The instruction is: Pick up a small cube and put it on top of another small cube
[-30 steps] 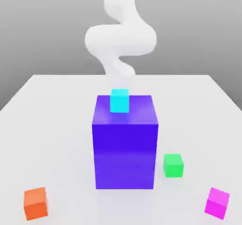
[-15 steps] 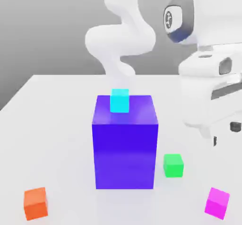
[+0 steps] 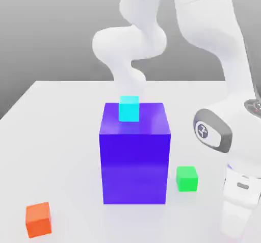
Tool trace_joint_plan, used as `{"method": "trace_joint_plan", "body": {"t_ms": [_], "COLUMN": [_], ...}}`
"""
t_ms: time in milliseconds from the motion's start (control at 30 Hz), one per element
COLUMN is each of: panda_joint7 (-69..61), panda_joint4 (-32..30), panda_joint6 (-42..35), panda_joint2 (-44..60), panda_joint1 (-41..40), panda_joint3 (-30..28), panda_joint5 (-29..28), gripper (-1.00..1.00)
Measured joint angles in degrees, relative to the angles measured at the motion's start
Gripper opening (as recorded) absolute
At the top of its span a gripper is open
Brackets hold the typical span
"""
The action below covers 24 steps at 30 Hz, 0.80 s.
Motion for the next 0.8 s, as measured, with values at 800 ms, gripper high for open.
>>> {"method": "trace_joint_plan", "body": {"t_ms": [800], "panda_joint7": [-48.52], "panda_joint4": [-26.10], "panda_joint6": [-7.22], "panda_joint2": [-34.13], "panda_joint1": [-2.66], "panda_joint3": [1.48], "panda_joint5": [4.28], "gripper": [-1.00]}}
